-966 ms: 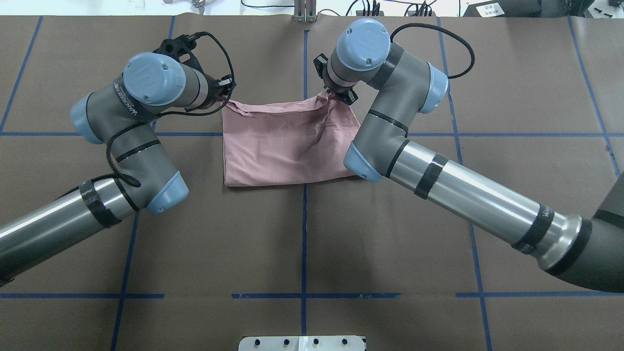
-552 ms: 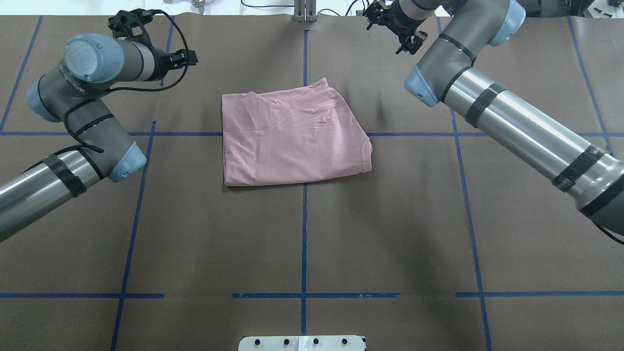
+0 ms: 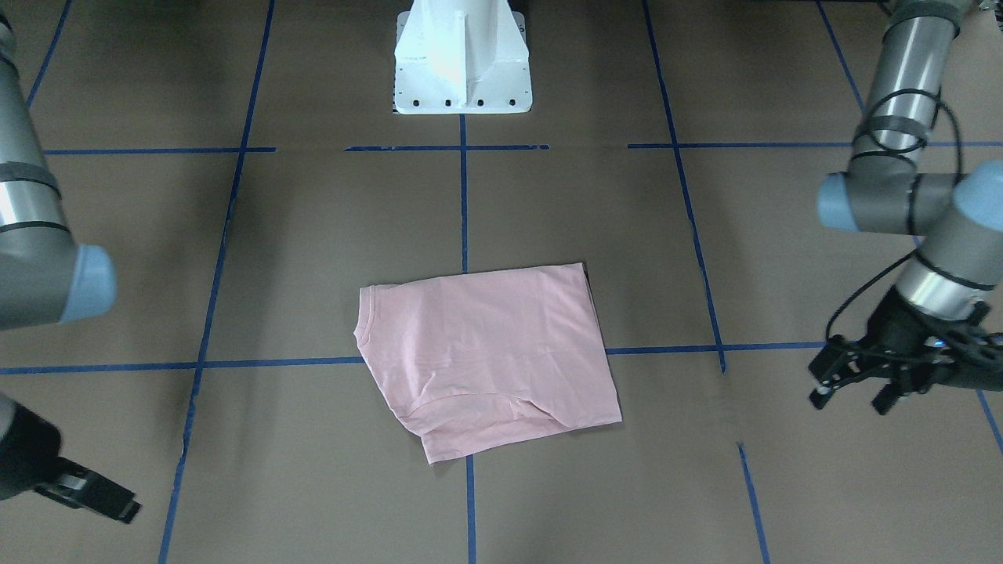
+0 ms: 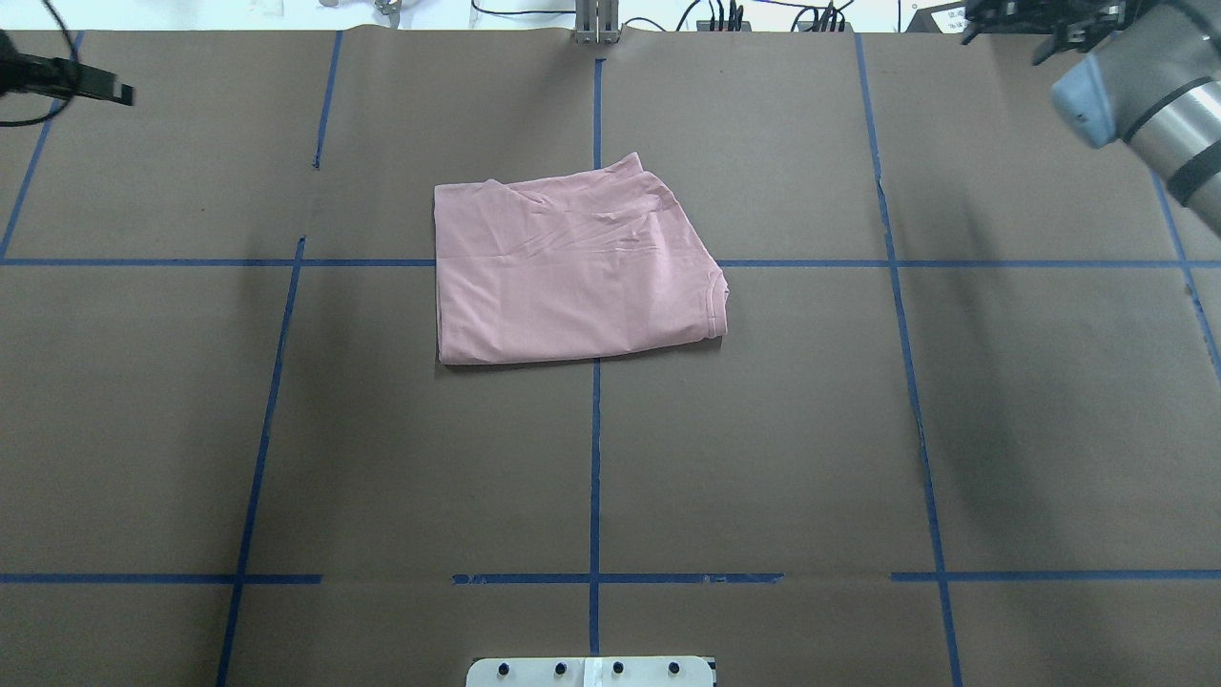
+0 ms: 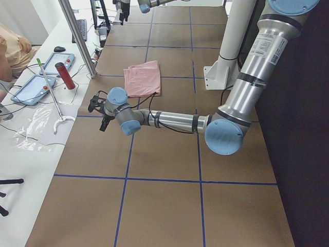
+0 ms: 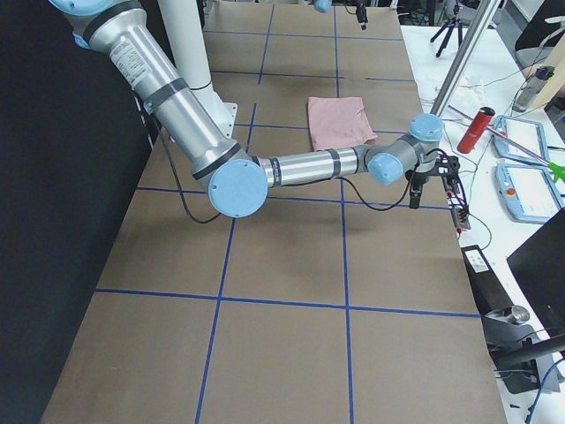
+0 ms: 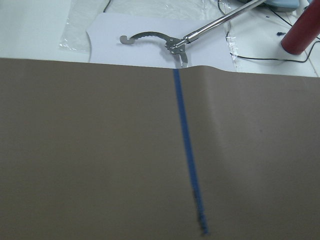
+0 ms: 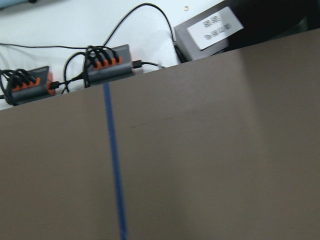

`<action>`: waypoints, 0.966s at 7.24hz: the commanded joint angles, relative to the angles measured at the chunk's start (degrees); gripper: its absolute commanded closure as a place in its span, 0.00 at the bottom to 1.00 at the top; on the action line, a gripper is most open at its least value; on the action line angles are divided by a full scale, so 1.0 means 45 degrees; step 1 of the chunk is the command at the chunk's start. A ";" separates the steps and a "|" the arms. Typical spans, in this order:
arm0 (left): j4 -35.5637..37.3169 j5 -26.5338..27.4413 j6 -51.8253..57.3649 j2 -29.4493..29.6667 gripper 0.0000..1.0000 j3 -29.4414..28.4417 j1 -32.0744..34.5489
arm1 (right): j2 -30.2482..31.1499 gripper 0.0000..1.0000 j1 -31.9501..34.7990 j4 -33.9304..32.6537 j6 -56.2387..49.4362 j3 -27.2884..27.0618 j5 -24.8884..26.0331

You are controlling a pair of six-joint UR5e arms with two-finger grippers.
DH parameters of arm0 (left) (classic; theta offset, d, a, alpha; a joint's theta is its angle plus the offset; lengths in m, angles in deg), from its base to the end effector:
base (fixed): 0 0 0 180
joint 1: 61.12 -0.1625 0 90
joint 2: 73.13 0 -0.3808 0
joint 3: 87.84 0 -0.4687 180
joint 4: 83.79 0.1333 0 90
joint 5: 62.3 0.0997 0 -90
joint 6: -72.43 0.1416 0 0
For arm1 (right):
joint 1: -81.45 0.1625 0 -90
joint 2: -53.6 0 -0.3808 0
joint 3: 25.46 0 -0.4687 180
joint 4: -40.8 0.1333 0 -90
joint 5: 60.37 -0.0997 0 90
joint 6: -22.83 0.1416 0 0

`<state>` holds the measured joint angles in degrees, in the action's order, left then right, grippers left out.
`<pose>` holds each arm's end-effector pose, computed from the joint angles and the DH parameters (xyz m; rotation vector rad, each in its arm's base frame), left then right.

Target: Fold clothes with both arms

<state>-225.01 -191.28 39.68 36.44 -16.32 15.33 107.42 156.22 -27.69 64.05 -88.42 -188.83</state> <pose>0.1314 -0.7339 0.5008 0.5551 0.9212 0.0082 -0.1744 -0.8126 0.4400 0.1438 -0.8215 0.2476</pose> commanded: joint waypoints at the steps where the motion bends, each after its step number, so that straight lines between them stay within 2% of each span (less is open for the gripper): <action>1: 0.2636 -0.2328 0.5164 -0.0345 0.00 0.0161 0.2963 | 0.1527 0.00 0.2206 -0.5343 -0.8169 -0.1856 -0.0438; 2: 0.4642 -0.2296 0.6773 -0.0559 0.00 0.0143 0.3379 | 0.2040 0.00 0.2793 -0.6332 -0.9113 -0.2466 -0.0457; 3: 0.7349 -0.2257 0.7369 -0.0580 0.00 0.0665 0.3460 | 0.2993 0.00 0.2818 -0.6593 -0.9161 -0.3323 -0.0477; 4: 1.0200 -0.2218 0.7762 -0.0986 0.00 0.2294 0.3480 | 0.3544 0.00 0.2779 -0.6596 -0.8987 -0.3545 -0.1231; 5: 1.4347 -0.1792 0.7804 -0.1203 0.00 0.5250 0.3287 | 0.3549 0.00 0.2702 -0.6577 -0.9005 -0.3392 -0.2225; 6: 1.5664 -0.0009 0.7863 -0.3042 0.00 0.8083 0.3073 | 0.3549 0.00 0.2701 -0.6538 -0.9044 -0.3410 -0.2177; 7: 1.3415 0.0125 0.7863 -0.3486 0.00 0.7531 0.2858 | 0.3549 0.00 0.2353 -0.6518 -0.9044 -0.3333 -0.2099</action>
<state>-161.94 -194.01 74.78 25.16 13.34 29.31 123.23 168.01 -57.11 23.44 -103.63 -197.96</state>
